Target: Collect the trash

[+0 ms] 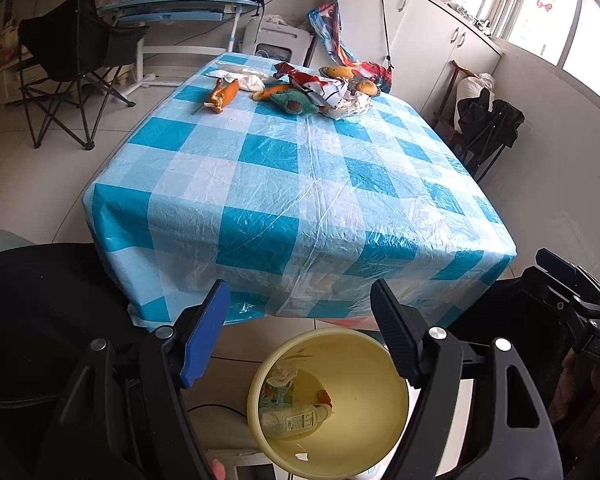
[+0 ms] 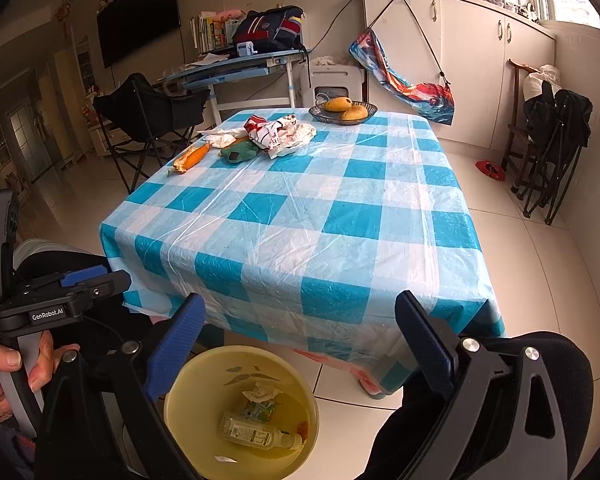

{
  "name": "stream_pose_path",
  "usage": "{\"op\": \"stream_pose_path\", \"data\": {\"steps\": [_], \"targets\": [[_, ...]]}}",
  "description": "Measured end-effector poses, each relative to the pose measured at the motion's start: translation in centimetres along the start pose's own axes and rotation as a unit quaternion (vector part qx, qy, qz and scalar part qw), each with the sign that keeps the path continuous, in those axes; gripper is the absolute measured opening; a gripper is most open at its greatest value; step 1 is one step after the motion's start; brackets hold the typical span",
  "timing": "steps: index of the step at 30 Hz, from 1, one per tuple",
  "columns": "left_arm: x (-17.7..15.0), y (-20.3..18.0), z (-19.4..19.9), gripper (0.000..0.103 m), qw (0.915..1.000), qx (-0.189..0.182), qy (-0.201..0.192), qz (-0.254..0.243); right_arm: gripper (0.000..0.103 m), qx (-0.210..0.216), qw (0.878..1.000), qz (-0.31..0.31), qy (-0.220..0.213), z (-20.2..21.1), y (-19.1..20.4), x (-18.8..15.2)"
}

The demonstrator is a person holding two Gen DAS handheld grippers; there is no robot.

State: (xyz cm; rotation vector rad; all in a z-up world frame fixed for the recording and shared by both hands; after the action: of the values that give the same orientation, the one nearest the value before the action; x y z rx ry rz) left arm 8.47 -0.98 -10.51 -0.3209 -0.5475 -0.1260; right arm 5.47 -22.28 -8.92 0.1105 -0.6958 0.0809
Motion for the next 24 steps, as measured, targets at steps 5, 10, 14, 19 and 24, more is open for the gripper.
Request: {"op": "stream_pose_path", "data": {"steps": [5,10,14,19,24], "targets": [[0.08,-0.22,0.15,0.07,1.0,0.001,-0.004,-0.006,0.092,0.0,1.0,0.0,0.0,0.01,0.01,-0.01],[0.09,-0.04,0.09,0.07,1.0,0.002,-0.002,-0.002,0.092,0.0,1.0,0.0,0.0,0.02,0.02,-0.01],[0.08,-0.08,0.0,0.07,1.0,0.0,-0.001,-0.003,0.092,0.0,1.0,0.0,0.0,-0.02,0.01,0.0],[-0.1,-0.81,-0.13,0.07,0.9998,-0.006,0.003,-0.02,0.092,-0.002,1.0,0.001,0.002,-0.02,0.11,-0.01],[0.01,-0.38,-0.04,0.07,0.9999,-0.006,0.001,-0.011,0.092,-0.004,1.0,0.004,0.004,-0.06,0.11,0.0]]}}
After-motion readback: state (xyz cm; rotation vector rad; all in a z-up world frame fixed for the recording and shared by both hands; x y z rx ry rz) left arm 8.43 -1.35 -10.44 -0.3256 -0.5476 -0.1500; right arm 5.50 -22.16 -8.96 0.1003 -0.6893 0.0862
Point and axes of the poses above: each gripper's, at about its wrist camera, not at the fingertips, and z roughly against the way its jaws point, y to its left, x to its top, the point moved 8 cm from there along -z, roughly the way its jaws point, and after that the axes turned 9 degrees about y, right-handed, at the moved point
